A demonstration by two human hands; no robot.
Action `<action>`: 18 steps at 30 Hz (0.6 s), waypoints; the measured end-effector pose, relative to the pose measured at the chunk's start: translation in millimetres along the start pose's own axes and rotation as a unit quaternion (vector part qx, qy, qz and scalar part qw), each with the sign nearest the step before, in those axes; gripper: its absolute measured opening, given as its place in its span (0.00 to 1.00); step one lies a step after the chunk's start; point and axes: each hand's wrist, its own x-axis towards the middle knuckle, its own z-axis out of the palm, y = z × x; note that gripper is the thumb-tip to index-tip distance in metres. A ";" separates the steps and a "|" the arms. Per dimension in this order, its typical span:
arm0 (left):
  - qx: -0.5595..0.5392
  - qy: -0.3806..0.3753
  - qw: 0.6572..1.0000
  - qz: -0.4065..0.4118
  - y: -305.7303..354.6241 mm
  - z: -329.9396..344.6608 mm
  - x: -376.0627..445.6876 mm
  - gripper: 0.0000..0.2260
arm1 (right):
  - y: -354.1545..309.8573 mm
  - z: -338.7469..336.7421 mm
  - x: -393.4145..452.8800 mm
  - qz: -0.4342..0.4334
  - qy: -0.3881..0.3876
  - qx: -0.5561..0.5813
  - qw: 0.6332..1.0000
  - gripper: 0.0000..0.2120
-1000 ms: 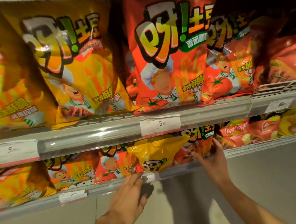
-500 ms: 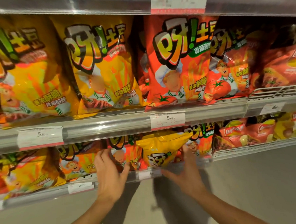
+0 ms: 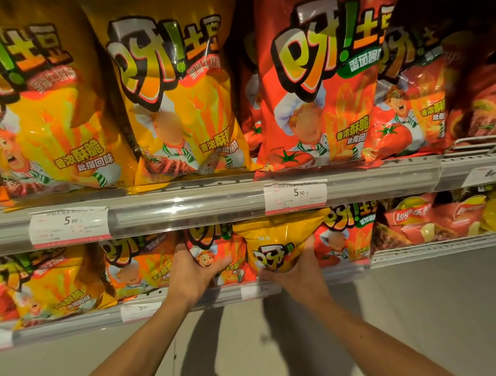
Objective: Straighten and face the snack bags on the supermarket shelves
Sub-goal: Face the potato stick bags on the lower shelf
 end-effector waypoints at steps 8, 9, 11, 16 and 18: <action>-0.026 -0.027 0.999 0.032 9.6 -3.2 1.6 0.21 | 1.6 1.8 0.0 -0.044 0.050 -0.008 0.998 0.45; -0.023 -0.035 0.999 0.032 10.4 -2.9 1.3 0.21 | 4.0 1.1 -0.8 -0.042 0.050 -0.013 0.998 0.44; -0.020 -0.029 0.999 0.029 11.6 -4.7 1.7 0.22 | 10.0 -0.6 -1.0 -0.024 0.032 -0.027 0.999 0.44; -0.008 0.010 1.000 0.013 16.9 -13.1 0.7 0.23 | 15.5 -4.8 3.3 0.004 -0.002 -0.073 0.997 0.52; 0.002 0.024 1.000 0.016 20.9 -18.2 -1.6 0.24 | 10.5 -2.3 4.0 0.008 0.003 -0.051 0.999 0.53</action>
